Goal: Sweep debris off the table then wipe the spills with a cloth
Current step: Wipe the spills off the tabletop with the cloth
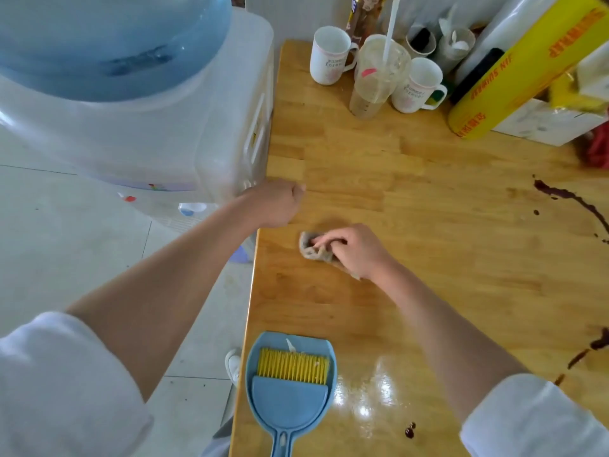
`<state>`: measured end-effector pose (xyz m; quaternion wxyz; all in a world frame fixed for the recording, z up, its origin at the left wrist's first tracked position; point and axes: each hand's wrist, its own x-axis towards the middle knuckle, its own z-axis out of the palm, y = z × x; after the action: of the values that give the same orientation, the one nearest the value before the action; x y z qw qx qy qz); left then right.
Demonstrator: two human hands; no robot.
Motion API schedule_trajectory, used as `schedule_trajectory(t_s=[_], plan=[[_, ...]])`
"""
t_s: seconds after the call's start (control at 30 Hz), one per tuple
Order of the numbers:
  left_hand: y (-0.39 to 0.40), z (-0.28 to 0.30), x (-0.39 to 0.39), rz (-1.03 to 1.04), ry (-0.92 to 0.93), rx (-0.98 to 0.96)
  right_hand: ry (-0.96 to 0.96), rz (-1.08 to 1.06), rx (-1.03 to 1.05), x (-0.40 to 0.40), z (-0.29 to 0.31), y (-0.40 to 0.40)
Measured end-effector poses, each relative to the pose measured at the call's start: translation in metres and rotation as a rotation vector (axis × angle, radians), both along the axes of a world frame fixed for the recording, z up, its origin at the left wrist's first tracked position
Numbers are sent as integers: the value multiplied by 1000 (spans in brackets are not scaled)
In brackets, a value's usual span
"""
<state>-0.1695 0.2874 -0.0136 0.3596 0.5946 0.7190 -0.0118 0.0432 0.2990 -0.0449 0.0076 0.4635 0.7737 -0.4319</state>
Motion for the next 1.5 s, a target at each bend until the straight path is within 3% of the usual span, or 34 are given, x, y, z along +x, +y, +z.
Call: schedule_trajectory(t_s=[0.1,0.17,0.23,0.4,0.47,0.53,0.63,0.67,0.77,0.87,0.93,1.0,1.13,1.2,1.27,1.4,1.5], plan=[[-8,-9,3,-52,63,30,-31,-584,111,43,11,47],[-12,-13,5,-59,134,81,-47,-657,272,44,4,56],[-14,-17,11,-44,191,125,-16,-469,367,24,0,40],[-6,-15,22,-65,313,103,87,203,168,7,-10,-41],[2,-8,21,-143,344,70,132,207,73,23,-7,-29],[10,1,19,-196,367,50,85,-29,157,37,-4,4],[21,14,24,-199,354,-13,76,-622,126,54,2,46],[26,19,28,-198,352,-51,58,-665,133,48,2,47],[36,28,35,-204,357,-155,76,-344,245,0,-4,6],[35,27,33,-243,380,-154,148,235,164,-38,-11,-60],[29,23,28,-278,384,-135,131,433,78,-36,-15,-65],[23,17,24,-307,397,-102,149,315,23,-19,-14,-43],[21,11,21,-251,388,-65,114,-375,136,21,-5,11],[20,12,23,-231,387,-69,84,-539,177,11,-6,8],[21,11,27,-249,393,-39,81,-336,246,-15,-10,-21],[20,8,35,-214,363,-40,189,232,117,-49,-13,-88],[14,5,38,-174,369,-66,142,289,17,-18,-8,-64]])
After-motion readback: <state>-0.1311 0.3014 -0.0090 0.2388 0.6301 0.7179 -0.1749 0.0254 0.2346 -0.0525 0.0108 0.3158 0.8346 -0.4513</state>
